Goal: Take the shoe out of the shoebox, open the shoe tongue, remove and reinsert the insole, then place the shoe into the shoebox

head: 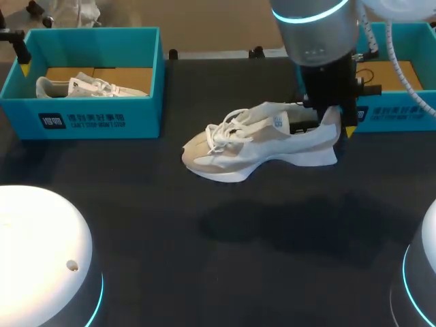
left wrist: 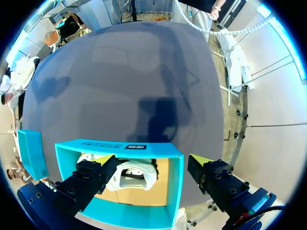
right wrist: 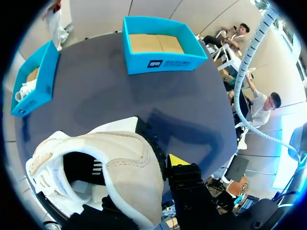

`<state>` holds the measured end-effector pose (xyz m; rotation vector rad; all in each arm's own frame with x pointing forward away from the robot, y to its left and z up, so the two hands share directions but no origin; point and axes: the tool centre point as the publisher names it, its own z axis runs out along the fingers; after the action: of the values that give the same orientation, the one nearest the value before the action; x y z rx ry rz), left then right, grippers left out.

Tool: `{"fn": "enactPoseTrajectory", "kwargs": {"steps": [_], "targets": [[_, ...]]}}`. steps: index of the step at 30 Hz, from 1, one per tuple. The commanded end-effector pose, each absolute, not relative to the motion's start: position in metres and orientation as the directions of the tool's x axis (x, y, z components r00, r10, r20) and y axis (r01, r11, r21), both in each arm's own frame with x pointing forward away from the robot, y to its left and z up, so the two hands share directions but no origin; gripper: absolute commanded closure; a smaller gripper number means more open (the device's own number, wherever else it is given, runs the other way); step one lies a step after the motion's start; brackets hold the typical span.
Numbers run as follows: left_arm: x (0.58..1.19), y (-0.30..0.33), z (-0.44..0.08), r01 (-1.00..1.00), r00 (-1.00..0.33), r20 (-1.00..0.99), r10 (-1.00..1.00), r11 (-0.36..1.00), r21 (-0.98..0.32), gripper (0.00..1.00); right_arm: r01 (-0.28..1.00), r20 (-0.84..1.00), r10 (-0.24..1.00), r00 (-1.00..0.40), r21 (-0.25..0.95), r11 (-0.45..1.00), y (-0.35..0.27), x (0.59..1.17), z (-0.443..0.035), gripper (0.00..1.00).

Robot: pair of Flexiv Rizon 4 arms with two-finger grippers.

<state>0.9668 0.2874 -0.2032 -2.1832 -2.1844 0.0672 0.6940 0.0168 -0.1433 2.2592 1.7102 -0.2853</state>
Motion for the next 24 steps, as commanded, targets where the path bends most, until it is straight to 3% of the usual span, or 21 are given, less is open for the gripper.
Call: {"fn": "enactPoseTrajectory", "kwargs": {"steps": [1, 13, 16, 24], "targets": [[0.967, 0.288, -0.203, 0.998, 0.0, 0.008, 1.0, 0.0, -0.067, 0.0, 0.961, -0.326, 0.904, 0.276, 0.121, -0.249, 0.024, 0.693, -0.144, 1.0], [0.967, 0.288, -0.203, 0.998, 0.0, 0.008, 1.0, 0.0, -0.067, 0.0, 0.963, -0.328, 0.908, 0.26, 0.152, -0.221, 0.093, 0.651, -0.205, 1.0], [0.967, 0.288, -0.203, 0.998, 0.0, 0.008, 1.0, 0.0, -0.067, 0.0, 0.961, -0.247, 0.93, 0.271, 0.125, -0.246, 0.11, 0.647, -0.226, 1.0], [0.967, 0.288, -0.203, 0.998, 0.0, 0.008, 1.0, 0.0, -0.067, 0.0, 0.961, -0.247, 0.93, 0.271, 0.125, -0.246, 0.11, 0.647, -0.226, 1.0]]}}
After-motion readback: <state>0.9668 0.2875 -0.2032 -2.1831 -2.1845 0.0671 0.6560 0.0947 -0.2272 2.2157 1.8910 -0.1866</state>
